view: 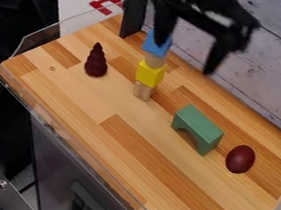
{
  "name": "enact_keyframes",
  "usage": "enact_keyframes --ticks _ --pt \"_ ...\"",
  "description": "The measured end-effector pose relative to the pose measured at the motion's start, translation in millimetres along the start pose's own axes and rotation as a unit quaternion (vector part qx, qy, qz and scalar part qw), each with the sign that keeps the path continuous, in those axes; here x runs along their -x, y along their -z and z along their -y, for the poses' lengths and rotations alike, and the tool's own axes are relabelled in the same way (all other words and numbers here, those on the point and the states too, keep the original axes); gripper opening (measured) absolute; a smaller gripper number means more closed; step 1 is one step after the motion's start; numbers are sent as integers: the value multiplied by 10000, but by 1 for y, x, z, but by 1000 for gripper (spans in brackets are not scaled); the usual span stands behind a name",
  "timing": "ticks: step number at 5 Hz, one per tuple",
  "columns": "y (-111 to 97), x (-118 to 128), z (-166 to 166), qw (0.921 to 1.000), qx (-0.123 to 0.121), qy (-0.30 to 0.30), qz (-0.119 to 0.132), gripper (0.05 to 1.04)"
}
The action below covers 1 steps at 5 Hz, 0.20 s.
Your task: Put the blue triangle on top of the cylinder
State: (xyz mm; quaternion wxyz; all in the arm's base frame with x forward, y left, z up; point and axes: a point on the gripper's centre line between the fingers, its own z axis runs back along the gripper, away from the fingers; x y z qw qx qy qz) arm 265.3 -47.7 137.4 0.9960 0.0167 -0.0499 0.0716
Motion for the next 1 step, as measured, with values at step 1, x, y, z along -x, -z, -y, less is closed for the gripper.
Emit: enact_keyframes --ticks 1 --pt "8 32 36 9984 -491 -240 122 1000"
